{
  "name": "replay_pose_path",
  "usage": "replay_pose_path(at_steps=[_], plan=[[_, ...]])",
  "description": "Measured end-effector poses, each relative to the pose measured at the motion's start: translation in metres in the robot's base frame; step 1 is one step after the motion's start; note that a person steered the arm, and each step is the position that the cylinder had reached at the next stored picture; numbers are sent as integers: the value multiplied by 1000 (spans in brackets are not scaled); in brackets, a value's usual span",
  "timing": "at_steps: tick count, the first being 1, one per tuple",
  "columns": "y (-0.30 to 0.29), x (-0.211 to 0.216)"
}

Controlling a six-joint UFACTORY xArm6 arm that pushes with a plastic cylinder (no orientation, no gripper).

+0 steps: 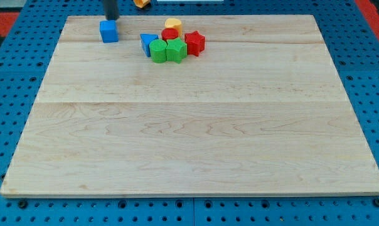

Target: Move the arm towards the top left side of the board

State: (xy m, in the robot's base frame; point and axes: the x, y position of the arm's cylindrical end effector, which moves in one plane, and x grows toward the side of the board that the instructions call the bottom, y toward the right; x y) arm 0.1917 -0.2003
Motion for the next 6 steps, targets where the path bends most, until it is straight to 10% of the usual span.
replay_pose_path(at_steps=[3, 6], plan=[[-34, 66], [-52, 5]])
